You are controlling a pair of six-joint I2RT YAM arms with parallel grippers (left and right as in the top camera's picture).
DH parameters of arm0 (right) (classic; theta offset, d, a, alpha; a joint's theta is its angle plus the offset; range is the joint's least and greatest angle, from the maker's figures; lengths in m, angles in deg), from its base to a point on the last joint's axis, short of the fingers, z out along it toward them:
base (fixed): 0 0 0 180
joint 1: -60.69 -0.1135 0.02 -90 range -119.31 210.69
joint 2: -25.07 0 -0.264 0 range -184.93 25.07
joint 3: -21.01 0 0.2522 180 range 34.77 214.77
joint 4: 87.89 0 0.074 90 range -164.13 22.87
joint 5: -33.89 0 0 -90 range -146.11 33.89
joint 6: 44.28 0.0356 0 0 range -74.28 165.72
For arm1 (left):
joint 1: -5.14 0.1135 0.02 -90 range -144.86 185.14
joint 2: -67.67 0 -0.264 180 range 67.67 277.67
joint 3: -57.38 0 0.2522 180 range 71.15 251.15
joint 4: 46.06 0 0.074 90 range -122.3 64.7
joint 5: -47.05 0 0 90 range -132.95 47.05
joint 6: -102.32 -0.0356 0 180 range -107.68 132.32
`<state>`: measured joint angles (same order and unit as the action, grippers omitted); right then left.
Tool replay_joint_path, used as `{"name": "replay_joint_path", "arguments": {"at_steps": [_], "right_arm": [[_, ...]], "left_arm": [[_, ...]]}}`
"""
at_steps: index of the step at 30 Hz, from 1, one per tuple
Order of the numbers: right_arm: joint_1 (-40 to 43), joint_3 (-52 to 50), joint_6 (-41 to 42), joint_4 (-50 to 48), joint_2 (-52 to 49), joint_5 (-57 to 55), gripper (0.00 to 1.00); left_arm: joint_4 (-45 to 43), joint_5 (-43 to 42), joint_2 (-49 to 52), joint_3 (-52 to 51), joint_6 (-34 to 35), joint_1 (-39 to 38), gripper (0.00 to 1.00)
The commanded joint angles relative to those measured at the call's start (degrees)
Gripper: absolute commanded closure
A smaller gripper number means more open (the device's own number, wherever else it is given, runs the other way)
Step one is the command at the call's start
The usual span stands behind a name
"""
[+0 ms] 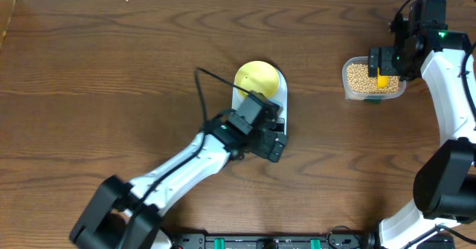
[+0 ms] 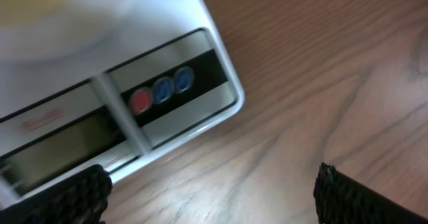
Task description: Scoop item into bowl and weigh 50g on scale
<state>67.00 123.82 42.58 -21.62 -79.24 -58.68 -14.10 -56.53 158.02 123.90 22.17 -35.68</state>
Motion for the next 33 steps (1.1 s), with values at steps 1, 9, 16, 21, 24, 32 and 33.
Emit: {"name": "replay_joint_path", "arguments": {"at_steps": [1,9,16,21,24,32,33], "right_arm": [[0.7,-0.2,0.3,0.0,-0.2,-0.5,0.01],[0.7,-0.2,0.3,0.0,-0.2,-0.5,0.01],[0.7,-0.2,0.3,0.0,-0.2,-0.5,0.01],[0.7,-0.2,0.3,0.0,-0.2,-0.5,0.01],[0.7,-0.2,0.3,0.0,-0.2,-0.5,0.01],[0.7,-0.2,0.3,0.0,-0.2,-0.5,0.01],[0.7,-0.2,0.3,0.0,-0.2,-0.5,0.01]], "left_arm": [[-5.1,0.4,3.3,-0.5,1.3,-2.1,0.02],[-9.7,1.2,6.3,-0.5,5.6,-2.3,0.02],[-12.4,1.2,8.5,-0.5,6.4,-2.3,0.02],[-13.3,1.2,8.6,-0.5,6.6,-2.3,0.02],[-13.4,1.2,8.9,-0.6,6.6,-2.3,0.02],[-14.7,2.3,11.3,-0.5,8.7,-2.3,0.02],[-14.6,3.0,11.3,-0.5,9.4,-2.3,0.02]]}}
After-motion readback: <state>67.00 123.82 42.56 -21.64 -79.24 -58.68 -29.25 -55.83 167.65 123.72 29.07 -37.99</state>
